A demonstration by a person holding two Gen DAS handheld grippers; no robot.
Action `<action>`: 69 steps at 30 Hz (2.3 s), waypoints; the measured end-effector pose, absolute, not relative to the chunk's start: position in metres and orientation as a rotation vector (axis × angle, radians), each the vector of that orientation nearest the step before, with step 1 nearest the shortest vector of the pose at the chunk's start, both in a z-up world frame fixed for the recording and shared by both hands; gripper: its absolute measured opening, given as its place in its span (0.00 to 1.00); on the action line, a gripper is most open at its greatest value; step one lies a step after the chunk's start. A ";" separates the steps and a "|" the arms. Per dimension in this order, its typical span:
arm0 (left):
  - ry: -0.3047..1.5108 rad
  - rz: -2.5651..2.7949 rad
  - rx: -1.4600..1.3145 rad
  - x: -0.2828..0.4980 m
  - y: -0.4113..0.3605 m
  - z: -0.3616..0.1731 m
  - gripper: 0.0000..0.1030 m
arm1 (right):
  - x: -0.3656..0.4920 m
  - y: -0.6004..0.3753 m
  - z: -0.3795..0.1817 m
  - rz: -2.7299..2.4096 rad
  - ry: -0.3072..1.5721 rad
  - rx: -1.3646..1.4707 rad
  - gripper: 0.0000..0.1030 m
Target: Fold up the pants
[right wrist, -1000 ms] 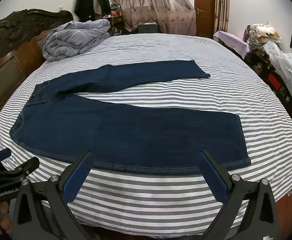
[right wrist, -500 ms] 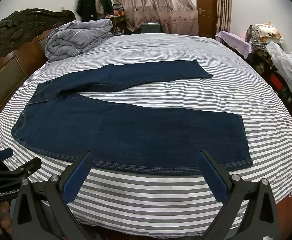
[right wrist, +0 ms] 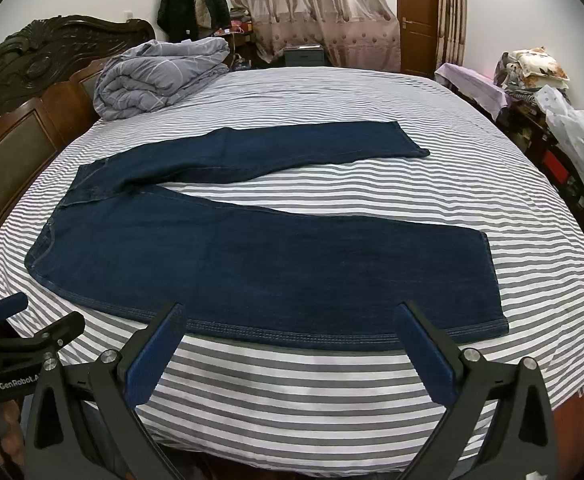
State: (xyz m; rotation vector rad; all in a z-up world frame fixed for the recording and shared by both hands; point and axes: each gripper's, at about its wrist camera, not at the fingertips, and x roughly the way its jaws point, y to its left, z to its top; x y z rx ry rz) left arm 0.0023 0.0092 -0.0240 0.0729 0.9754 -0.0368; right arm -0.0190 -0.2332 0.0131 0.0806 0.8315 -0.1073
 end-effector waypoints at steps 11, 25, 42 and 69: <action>0.982 -0.058 0.084 0.011 0.008 -0.025 0.99 | -0.018 -0.234 0.006 -0.100 0.841 0.080 1.00; 0.925 -0.119 0.074 0.076 0.061 0.002 0.99 | 0.035 -0.231 0.022 0.188 0.902 0.034 1.00; 0.945 0.013 -0.043 0.303 0.290 -0.015 0.98 | 0.304 -0.170 0.025 0.564 1.020 -0.143 0.88; 0.921 -0.173 -0.027 0.469 0.349 -0.077 0.90 | 0.566 -0.122 -0.117 0.639 1.271 -0.326 0.50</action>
